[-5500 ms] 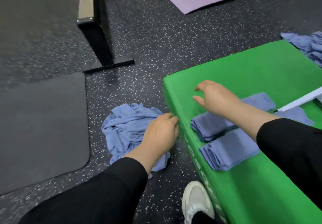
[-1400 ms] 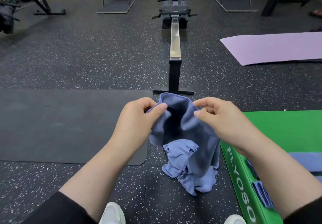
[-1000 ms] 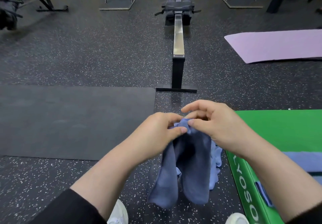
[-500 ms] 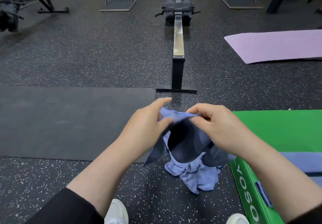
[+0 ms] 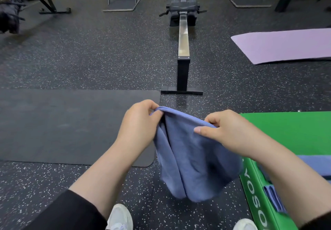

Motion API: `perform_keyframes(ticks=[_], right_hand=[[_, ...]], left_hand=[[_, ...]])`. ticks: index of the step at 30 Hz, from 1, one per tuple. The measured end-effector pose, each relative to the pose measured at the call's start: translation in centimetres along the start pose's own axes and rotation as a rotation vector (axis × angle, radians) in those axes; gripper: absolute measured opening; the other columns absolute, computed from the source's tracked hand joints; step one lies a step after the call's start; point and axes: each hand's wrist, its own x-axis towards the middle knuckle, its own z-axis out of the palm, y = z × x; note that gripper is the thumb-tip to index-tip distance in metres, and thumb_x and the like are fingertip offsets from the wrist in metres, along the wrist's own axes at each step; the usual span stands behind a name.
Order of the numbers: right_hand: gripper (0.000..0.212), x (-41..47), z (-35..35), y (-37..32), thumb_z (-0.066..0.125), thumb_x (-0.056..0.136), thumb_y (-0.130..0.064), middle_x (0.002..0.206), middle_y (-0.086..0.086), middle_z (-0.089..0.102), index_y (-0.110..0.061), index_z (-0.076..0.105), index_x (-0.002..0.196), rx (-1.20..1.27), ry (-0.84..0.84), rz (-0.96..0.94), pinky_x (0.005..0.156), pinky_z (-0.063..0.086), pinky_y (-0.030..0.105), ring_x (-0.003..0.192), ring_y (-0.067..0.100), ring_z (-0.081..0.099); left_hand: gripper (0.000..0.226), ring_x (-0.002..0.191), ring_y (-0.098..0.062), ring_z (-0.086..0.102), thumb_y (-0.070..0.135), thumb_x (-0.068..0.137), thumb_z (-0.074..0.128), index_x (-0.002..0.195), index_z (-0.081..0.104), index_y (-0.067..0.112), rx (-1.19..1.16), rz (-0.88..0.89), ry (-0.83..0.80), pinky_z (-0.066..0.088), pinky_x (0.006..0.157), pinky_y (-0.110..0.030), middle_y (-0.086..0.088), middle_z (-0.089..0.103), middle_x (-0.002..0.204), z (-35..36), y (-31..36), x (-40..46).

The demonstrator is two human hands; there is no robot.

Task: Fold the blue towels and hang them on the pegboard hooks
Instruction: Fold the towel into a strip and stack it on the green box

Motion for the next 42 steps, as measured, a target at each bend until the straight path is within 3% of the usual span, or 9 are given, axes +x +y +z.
perform_keyframes(ticks=[6,10,13,16,21,25,33,37,42], right_hand=[[0.055,0.1,-0.8,0.9,0.065,0.092,-0.050,0.051,-0.005,0.029,-0.016,0.039,0.057,-0.102,-0.061,0.084,0.051,0.023,0.033,0.051,0.014,0.026],[0.055,0.1,-0.8,0.7,0.052,0.099,-0.049,0.048,-0.008,0.025,-0.019,0.031,0.058,-0.012,0.072,0.030,0.050,0.022,0.031,0.050,0.010,0.023],[0.052,0.1,-0.3,0.2,0.052,0.100,-0.047,0.048,-0.009,0.029,-0.018,0.035,0.060,0.117,0.127,0.039,0.052,0.024,0.033,0.049,0.010,0.025],[0.051,0.2,0.6,0.3,0.057,0.099,-0.045,0.055,0.008,0.040,-0.004,0.052,0.069,0.218,0.102,0.051,0.053,0.024,0.033,0.052,0.012,0.029],[0.007,0.2,0.8,0.0,0.073,0.088,-0.017,0.083,0.012,0.076,-0.012,0.077,0.086,0.590,-0.034,0.117,0.073,0.045,0.035,0.071,0.016,0.059],[0.015,0.2,1.1,0.2,0.070,0.089,-0.010,0.085,0.020,0.072,0.004,0.074,0.087,0.758,-0.045,0.198,0.076,0.048,0.039,0.077,0.024,0.060],[0.016,0.5,2.5,-0.5,0.062,0.099,-0.015,0.093,0.021,0.064,-0.004,0.074,0.097,0.924,0.003,0.247,0.064,0.058,0.033,0.082,0.026,0.061],[0.020,0.4,2.7,-1.4,0.055,0.101,-0.004,0.102,0.025,0.074,-0.001,0.075,0.103,0.994,-0.059,0.225,0.072,0.059,0.033,0.085,0.024,0.070],[0.019,0.5,2.8,-2.3,0.056,0.097,0.003,0.107,0.026,0.073,0.006,0.072,0.107,1.147,-0.108,0.249,0.083,0.061,0.035,0.089,0.025,0.071]], left_hand=[[0.014,0.076,-0.016,0.064,0.024,0.095,0.062,0.082,0.066,0.025,0.043,-0.068,0.072,0.043,0.062,-0.030,0.010,0.069,0.076,-1.4,-1.1,0.6],[0.008,0.075,-0.011,0.061,0.026,0.096,0.060,0.090,0.065,0.029,0.048,-0.034,-0.010,0.040,0.061,-0.027,0.012,0.068,0.078,-1.5,-0.7,0.1],[0.013,0.065,-0.010,0.052,0.024,0.097,0.058,0.105,0.061,0.035,0.044,0.047,-0.111,0.039,0.061,-0.028,0.008,0.060,0.072,-0.9,-0.4,-0.5],[0.023,0.056,-0.008,0.043,0.018,0.096,0.056,0.109,0.059,0.037,-0.024,0.079,-0.170,0.036,0.056,-0.024,0.003,0.053,0.067,-0.5,0.0,-0.8],[0.038,0.051,-0.010,0.034,0.007,0.090,0.048,0.107,0.061,0.038,-0.189,0.043,-0.165,0.031,0.048,-0.018,0.007,0.043,0.061,-0.1,0.7,-1.3],[0.037,0.061,-0.016,0.041,0.009,0.090,0.049,0.106,0.063,0.039,-0.331,-0.032,-0.117,0.042,0.061,-0.032,0.014,0.047,0.059,0.6,0.7,-1.6],[0.024,0.071,-0.009,0.057,0.015,0.093,0.065,0.104,0.065,0.036,-0.396,0.026,-0.028,0.051,0.075,-0.030,0.001,0.066,0.091,1.2,1.6,-2.2],[0.023,0.068,-0.005,0.055,0.015,0.093,0.067,0.103,0.066,0.036,-0.385,0.054,0.002,0.044,0.065,-0.012,0.005,0.067,0.090,1.2,2.0,-2.5],[0.029,0.062,0.000,0.051,0.014,0.092,0.068,0.104,0.066,0.040,-0.342,0.122,-0.011,0.040,0.062,-0.010,0.017,0.066,0.085,1.3,2.7,-3.1]])
